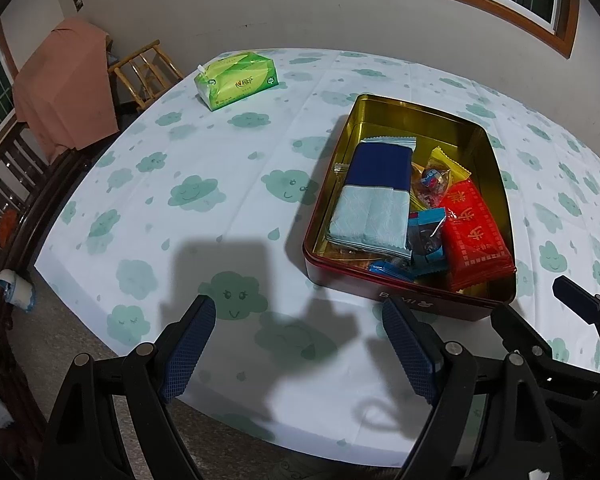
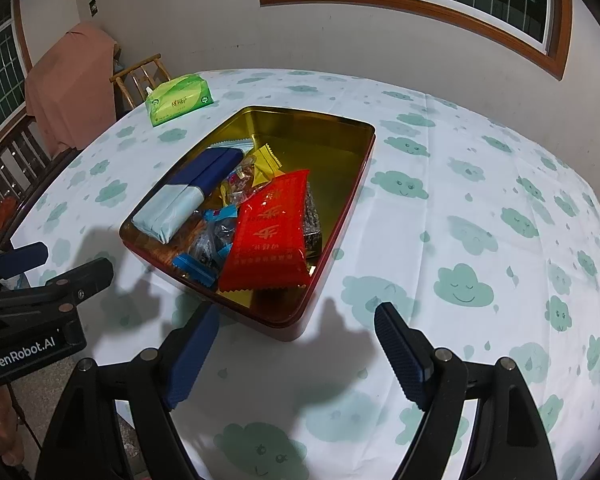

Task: Organize snacks

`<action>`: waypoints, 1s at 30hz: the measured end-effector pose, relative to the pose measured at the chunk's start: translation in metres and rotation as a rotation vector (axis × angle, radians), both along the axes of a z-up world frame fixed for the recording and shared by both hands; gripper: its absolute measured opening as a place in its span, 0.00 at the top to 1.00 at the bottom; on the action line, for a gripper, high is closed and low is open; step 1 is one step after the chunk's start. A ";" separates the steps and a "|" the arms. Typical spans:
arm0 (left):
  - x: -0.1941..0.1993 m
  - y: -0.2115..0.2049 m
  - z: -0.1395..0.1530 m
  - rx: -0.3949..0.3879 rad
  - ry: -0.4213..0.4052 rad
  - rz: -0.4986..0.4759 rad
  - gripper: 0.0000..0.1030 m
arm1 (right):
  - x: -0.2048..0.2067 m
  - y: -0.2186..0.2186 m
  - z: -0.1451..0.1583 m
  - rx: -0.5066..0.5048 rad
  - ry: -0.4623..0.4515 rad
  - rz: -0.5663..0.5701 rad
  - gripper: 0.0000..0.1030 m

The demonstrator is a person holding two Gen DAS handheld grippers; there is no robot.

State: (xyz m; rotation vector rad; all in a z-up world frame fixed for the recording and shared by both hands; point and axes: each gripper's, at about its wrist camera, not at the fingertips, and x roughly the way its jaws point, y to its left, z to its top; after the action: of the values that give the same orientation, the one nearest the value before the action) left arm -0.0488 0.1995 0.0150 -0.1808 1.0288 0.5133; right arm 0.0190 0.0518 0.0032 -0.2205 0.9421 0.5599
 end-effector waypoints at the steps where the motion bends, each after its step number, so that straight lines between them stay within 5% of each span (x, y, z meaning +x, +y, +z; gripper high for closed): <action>1: 0.000 0.000 0.000 0.000 0.001 0.000 0.19 | 0.000 0.000 0.000 -0.001 0.000 0.001 0.20; 30: 0.006 -0.007 0.001 0.000 -0.011 -0.050 0.19 | 0.001 0.000 -0.005 -0.018 0.008 0.008 0.20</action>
State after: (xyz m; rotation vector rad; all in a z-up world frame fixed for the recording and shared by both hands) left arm -0.0428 0.1922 0.0158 -0.1574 1.0197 0.4663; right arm 0.0195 0.0517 -0.0013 -0.2388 0.9544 0.5597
